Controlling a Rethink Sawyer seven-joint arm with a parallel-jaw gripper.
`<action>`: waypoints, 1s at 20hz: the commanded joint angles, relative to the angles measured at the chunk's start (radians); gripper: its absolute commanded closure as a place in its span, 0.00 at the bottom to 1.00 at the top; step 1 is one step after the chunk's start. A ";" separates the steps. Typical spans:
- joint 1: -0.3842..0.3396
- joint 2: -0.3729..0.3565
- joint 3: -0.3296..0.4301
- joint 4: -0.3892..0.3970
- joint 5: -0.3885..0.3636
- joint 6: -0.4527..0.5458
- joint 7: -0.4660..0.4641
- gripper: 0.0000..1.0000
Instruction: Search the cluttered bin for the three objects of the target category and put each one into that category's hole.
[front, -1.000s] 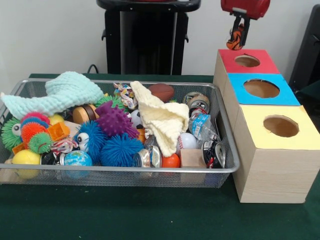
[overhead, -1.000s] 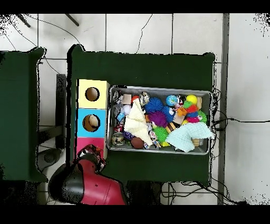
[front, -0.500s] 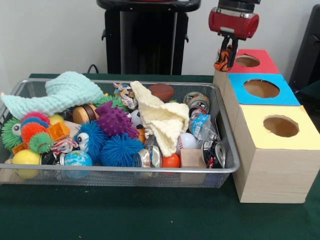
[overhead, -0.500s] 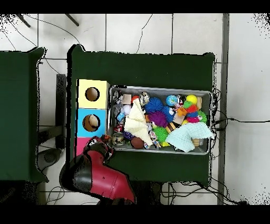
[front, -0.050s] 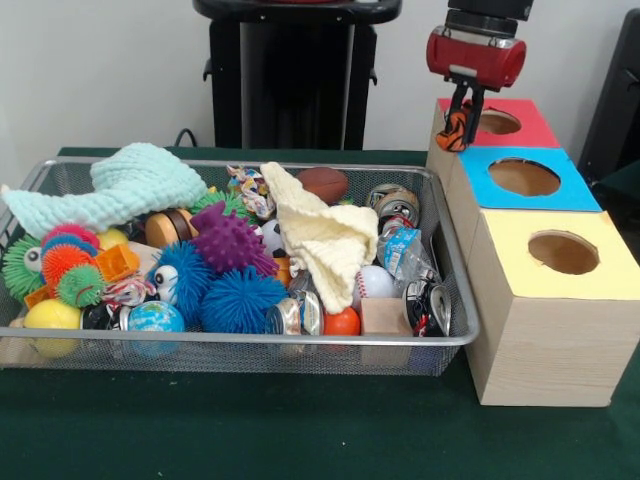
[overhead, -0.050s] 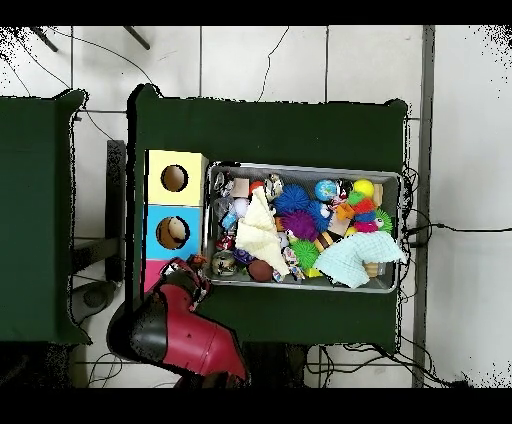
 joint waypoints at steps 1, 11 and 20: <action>0.039 0.049 0.101 0.001 0.076 0.021 0.278 1.00; 0.108 -0.047 -0.021 -0.015 0.095 0.196 0.231 1.00; 0.097 -0.046 0.025 0.029 0.096 0.135 0.254 1.00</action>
